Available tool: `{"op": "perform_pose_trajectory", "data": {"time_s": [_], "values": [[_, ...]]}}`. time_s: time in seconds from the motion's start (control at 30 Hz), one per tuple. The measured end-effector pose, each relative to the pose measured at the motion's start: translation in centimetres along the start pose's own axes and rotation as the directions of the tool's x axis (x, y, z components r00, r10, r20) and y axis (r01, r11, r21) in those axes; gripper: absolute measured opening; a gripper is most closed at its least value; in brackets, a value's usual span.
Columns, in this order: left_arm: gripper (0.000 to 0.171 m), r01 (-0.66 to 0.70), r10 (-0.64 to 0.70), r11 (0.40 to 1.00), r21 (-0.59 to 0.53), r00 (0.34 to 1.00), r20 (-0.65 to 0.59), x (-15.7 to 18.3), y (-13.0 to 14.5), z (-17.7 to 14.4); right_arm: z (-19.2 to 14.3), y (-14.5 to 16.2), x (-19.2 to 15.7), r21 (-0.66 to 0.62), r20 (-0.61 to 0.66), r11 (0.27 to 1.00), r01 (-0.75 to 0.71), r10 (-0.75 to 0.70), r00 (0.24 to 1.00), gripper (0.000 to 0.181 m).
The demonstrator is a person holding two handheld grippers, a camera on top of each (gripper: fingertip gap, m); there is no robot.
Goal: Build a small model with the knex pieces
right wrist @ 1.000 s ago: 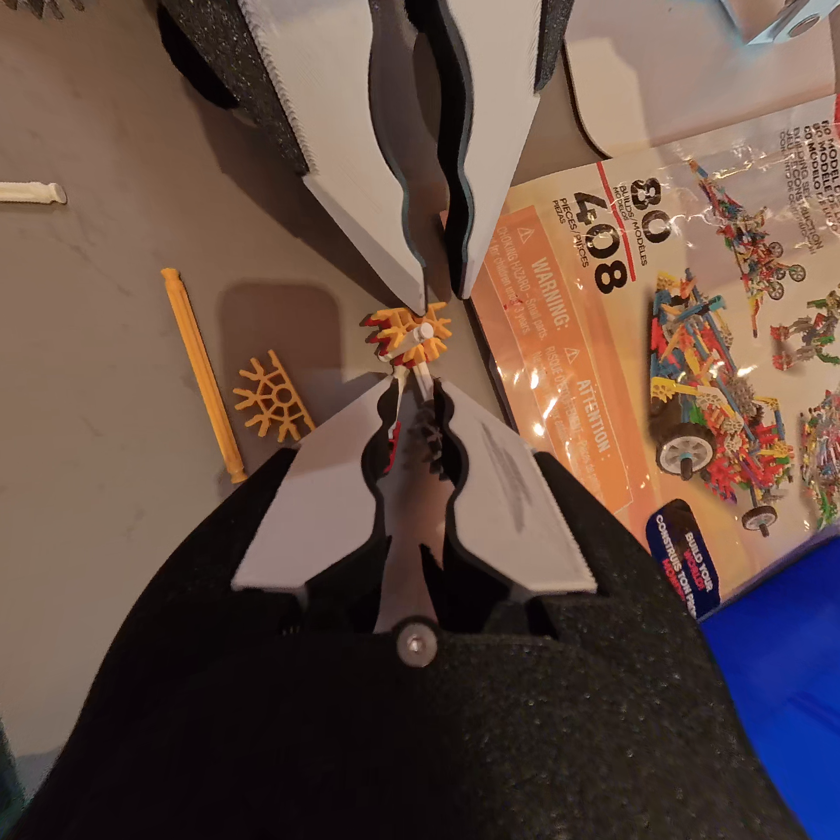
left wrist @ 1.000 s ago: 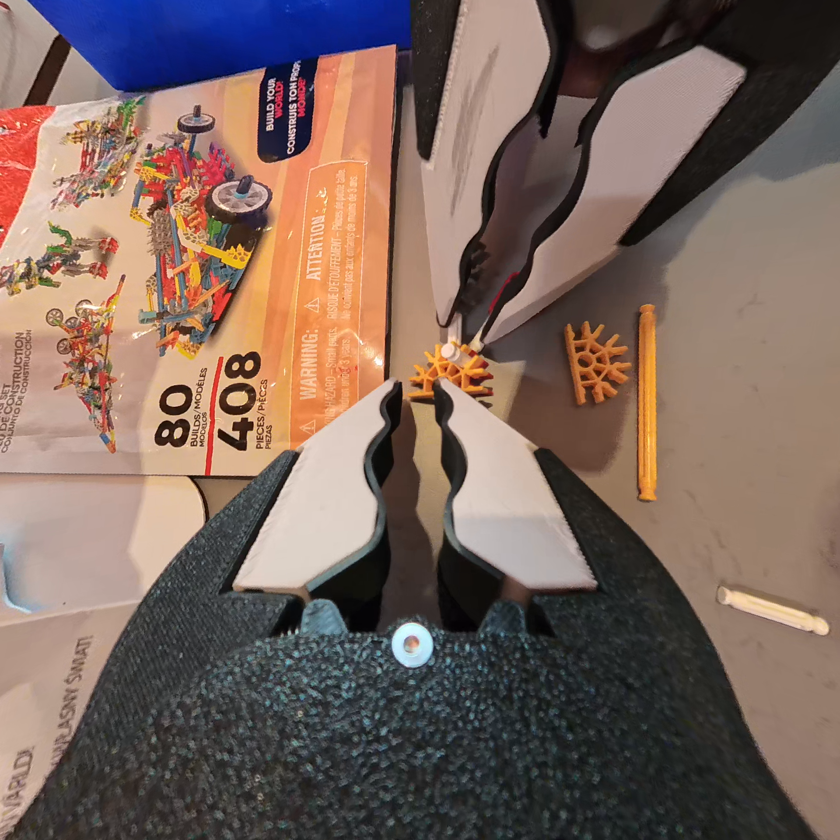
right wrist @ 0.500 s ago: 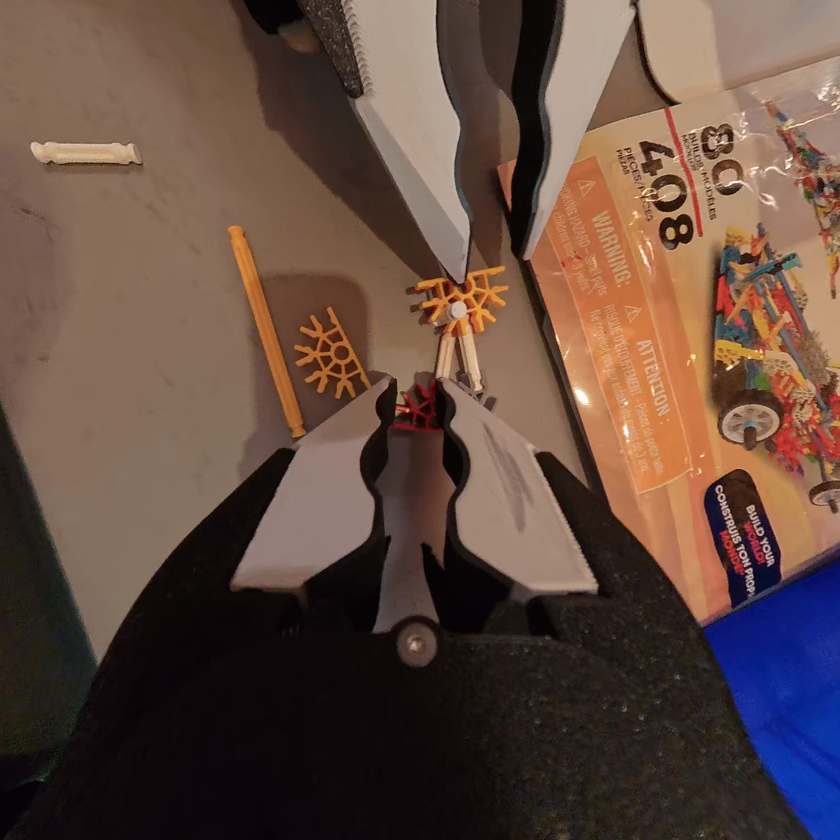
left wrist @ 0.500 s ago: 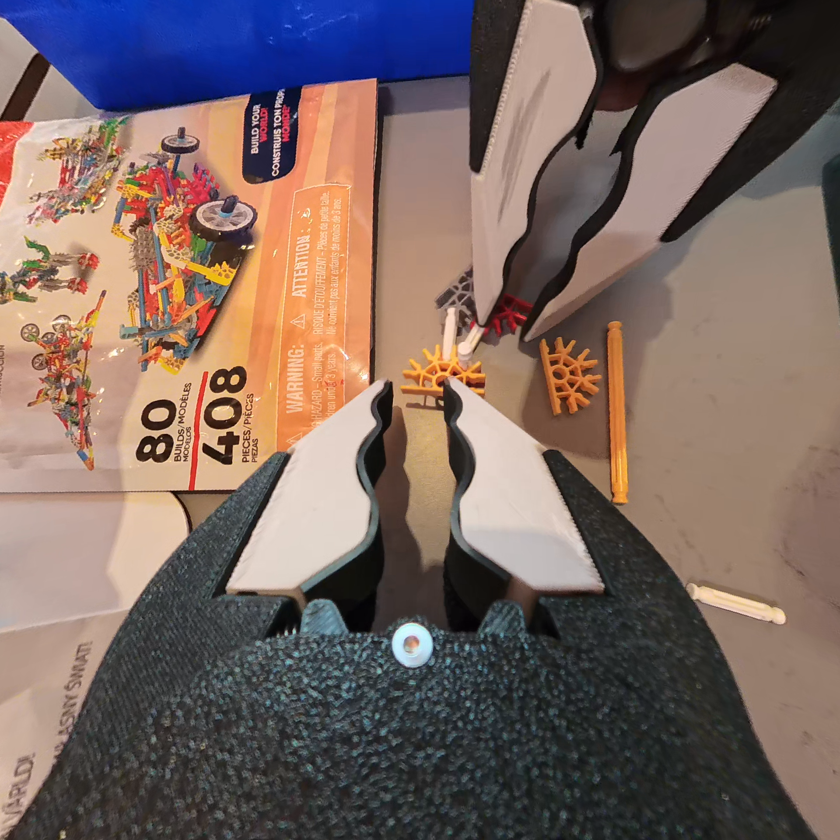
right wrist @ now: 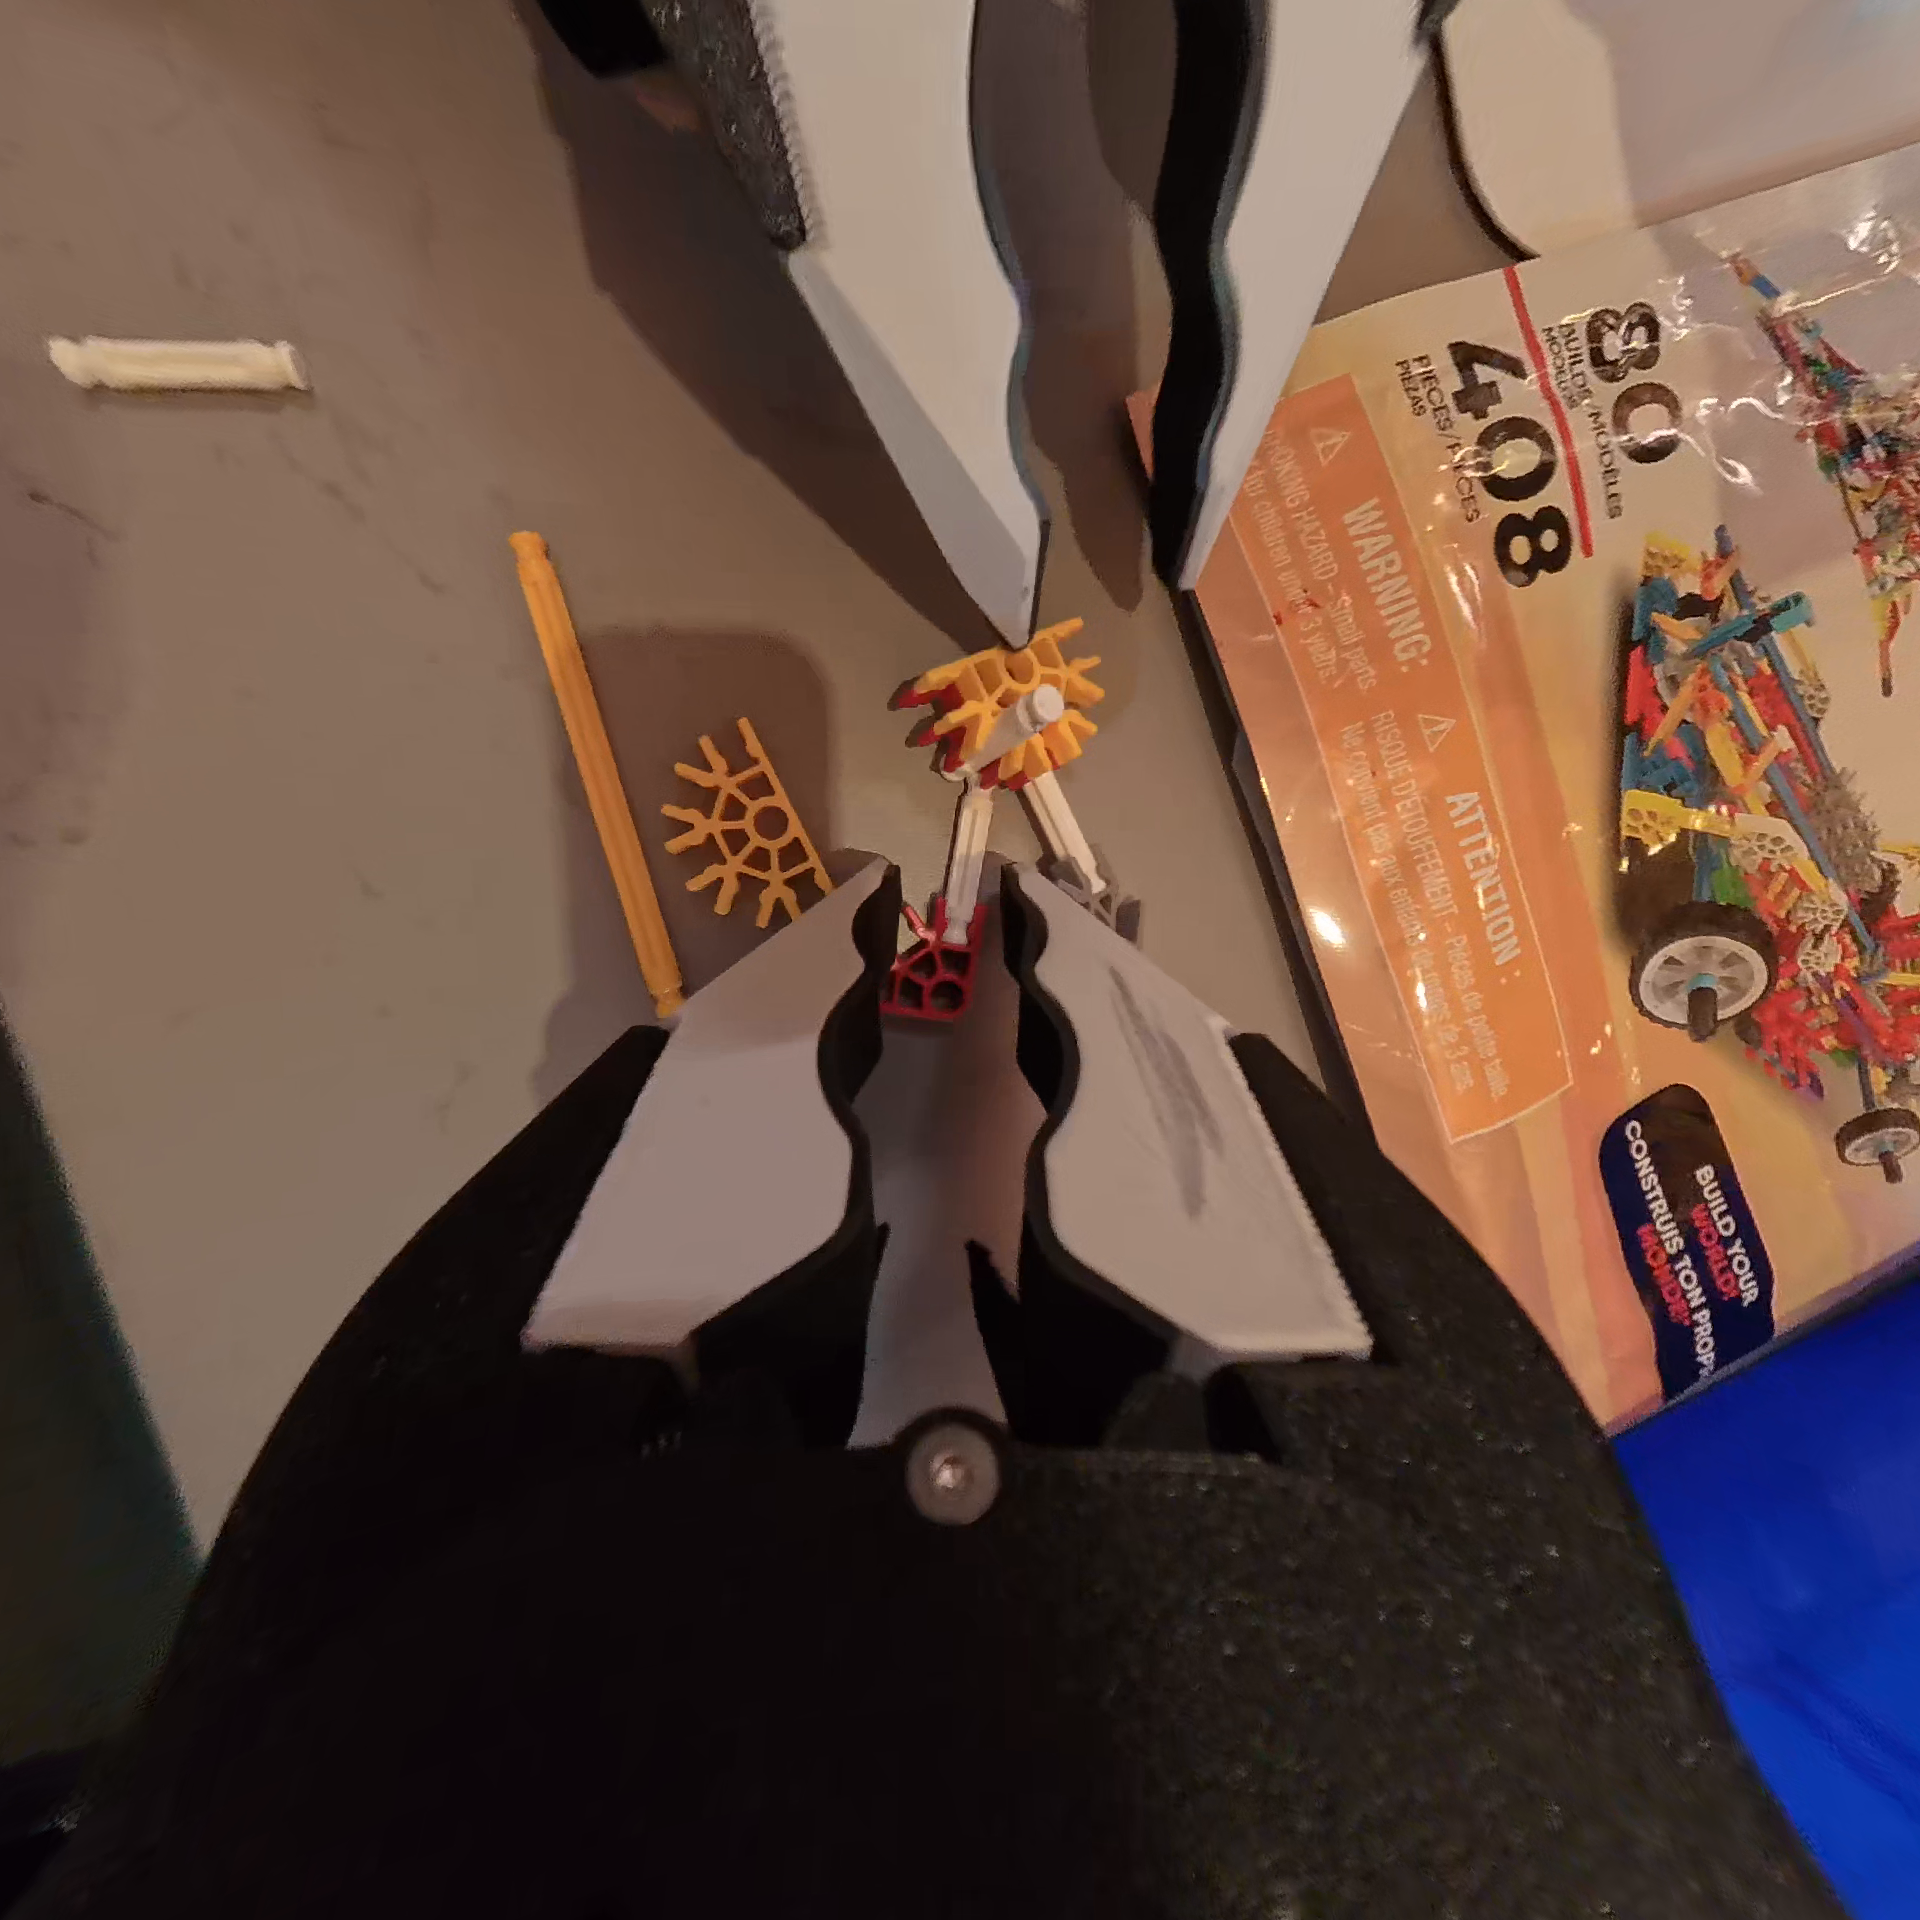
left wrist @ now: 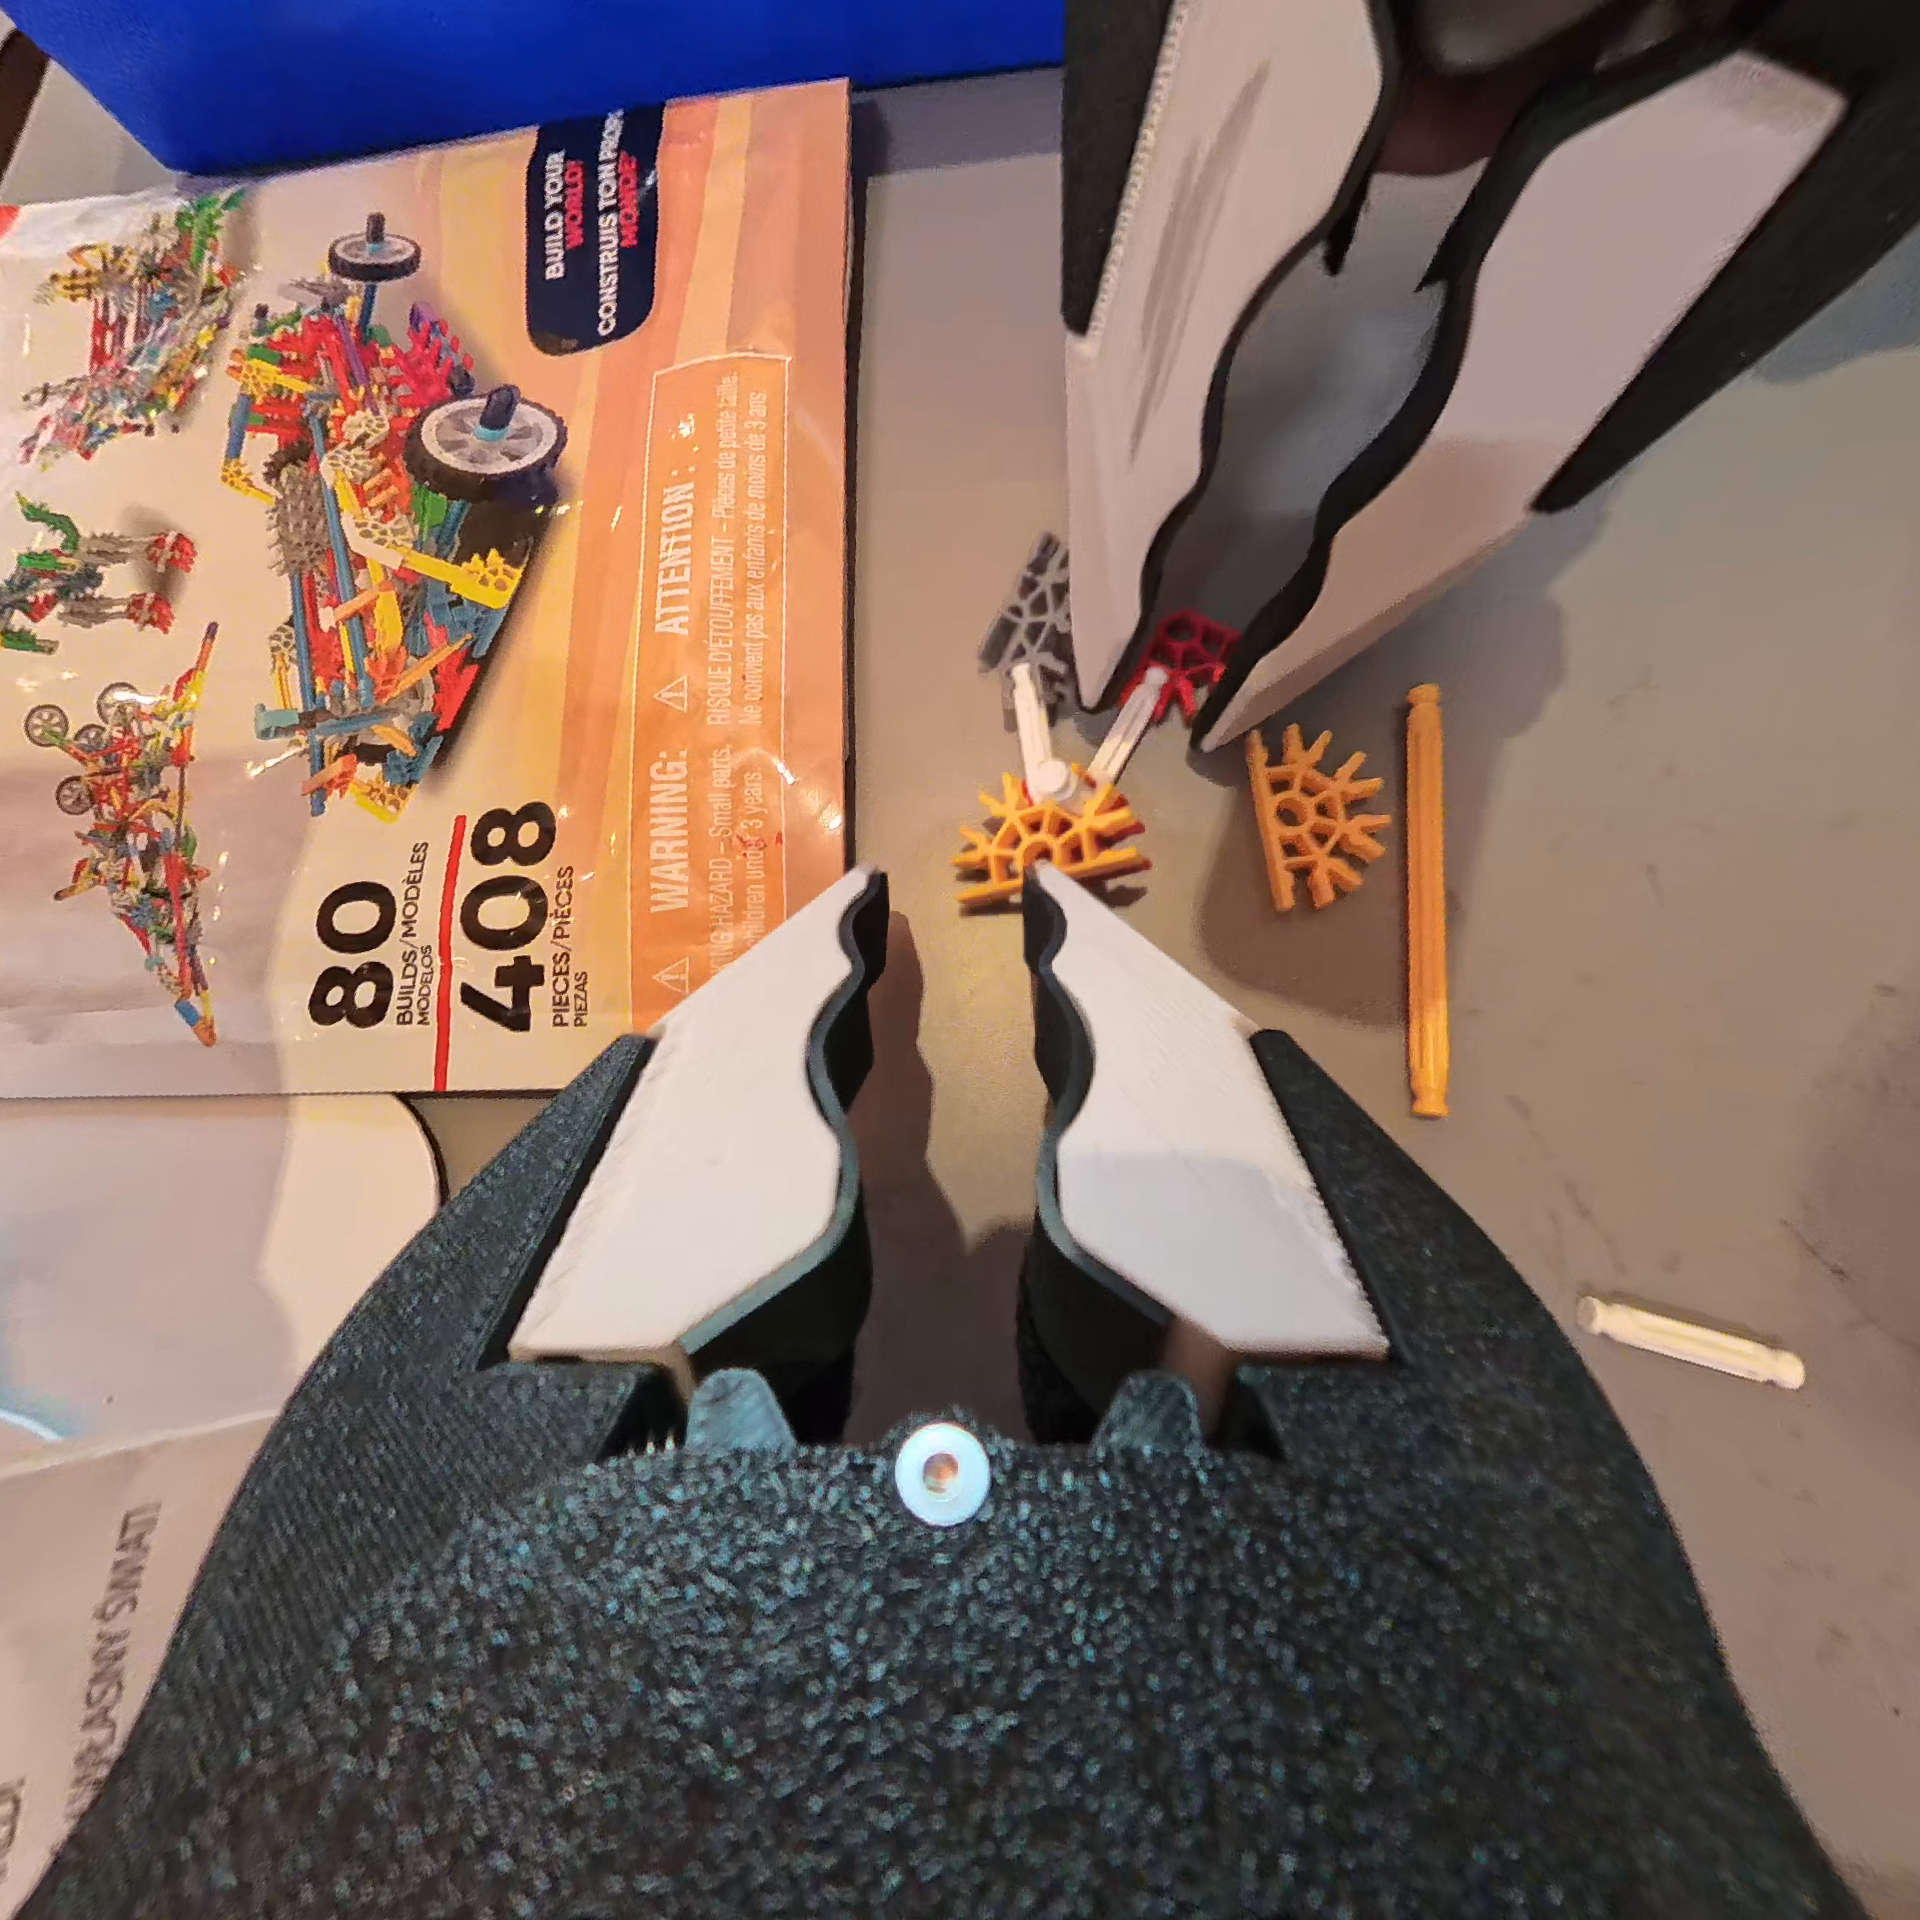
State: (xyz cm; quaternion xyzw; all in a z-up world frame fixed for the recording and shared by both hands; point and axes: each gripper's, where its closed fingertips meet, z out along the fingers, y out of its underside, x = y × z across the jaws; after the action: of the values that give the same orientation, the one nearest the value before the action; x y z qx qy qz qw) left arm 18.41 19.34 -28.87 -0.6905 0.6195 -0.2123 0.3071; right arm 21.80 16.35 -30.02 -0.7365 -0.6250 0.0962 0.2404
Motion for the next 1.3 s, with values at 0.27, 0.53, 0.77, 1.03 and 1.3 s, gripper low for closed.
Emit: {"op": "perform_pose_trajectory", "data": {"time_s": [0.27, 0.53, 0.77, 1.03, 1.3], "values": [[0.026, -0.008, 0.009, 1.000, -0.029, 1.000, 0.027, -0.5, 0.6, -0.1, 0.2, -0.1, -0.7, 0.006, 0.032, 0.999, 0.036, -0.037, 0.999, 0.004], [0.027, 0.046, -0.044, 0.995, 0.094, 0.999, -0.023, -0.1, -1.5, -1.2, -4.7, -4.9, 1.8, 0.375, -0.013, 0.924, -0.075, 0.086, 0.996, 0.004], [0.039, -0.011, 0.003, 0.958, 0.286, 1.000, 0.029, 0.9, -5.4, -1.8, -6.1, -8.0, 5.1, 0.631, 0.116, 0.714, -0.304, 0.300, 0.947, 0.004], [0.026, 0.144, -0.135, 0.888, 0.436, 0.989, -0.053, 0.8, -7.5, -2.7, -7.5, -9.6, 4.8, 0.735, 0.199, 0.593, -0.329, 0.275, 0.941, 0.004], [0.013, 0.070, -0.075, 0.933, 0.354, 0.997, -0.001, 0.3, -5.7, -2.0, -7.6, -7.9, 5.0, 0.695, 0.171, 0.646, -0.317, 0.279, 0.945, 0.003]]}}
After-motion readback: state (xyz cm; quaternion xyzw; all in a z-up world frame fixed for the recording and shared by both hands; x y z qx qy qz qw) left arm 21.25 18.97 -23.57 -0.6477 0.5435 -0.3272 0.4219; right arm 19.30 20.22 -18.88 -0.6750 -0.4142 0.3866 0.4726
